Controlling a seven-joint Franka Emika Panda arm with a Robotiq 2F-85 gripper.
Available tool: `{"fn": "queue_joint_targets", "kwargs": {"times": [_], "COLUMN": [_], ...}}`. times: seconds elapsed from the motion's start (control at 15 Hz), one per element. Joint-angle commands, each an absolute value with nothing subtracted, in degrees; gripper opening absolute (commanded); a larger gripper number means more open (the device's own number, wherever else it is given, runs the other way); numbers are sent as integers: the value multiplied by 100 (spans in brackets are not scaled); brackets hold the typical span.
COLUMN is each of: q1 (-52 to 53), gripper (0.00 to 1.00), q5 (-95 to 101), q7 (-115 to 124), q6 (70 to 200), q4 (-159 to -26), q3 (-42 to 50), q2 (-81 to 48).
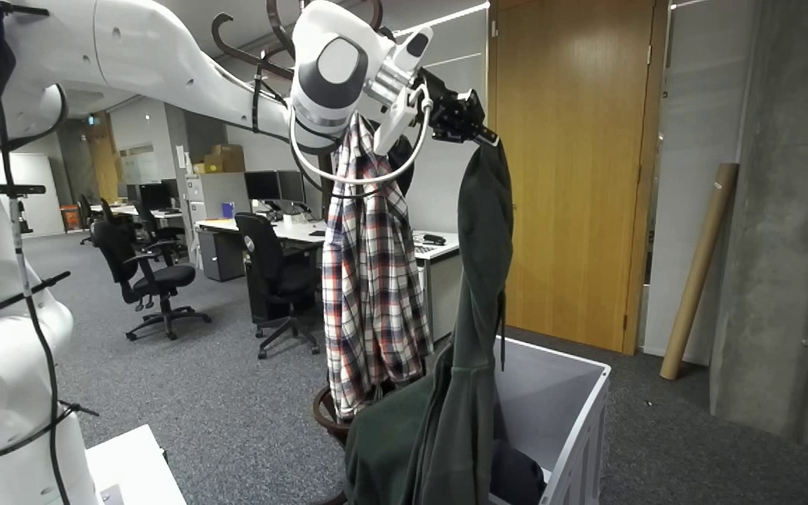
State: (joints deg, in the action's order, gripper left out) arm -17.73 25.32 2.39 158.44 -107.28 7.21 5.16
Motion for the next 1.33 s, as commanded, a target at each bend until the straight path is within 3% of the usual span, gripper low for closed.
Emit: {"fn": "queue_joint_targets", "kwargs": {"times": [0.0,0.4,0.93,1.0,1.27], "q1": [-1856,-1751,-1372,-1243,-1366], "gripper": [1,1,1,5,5], "q5": [2666,2247,-901,-369,-727], "q7": [608,715,-1396,-885,-1191], "q6": [16170,16129,16019,16001,16004], "q4": [-10369,-10382,-10298,-10561,-10472], "q3": [744,699,486,685,500], "q2": [90,-102,-34,-70,-62]}}
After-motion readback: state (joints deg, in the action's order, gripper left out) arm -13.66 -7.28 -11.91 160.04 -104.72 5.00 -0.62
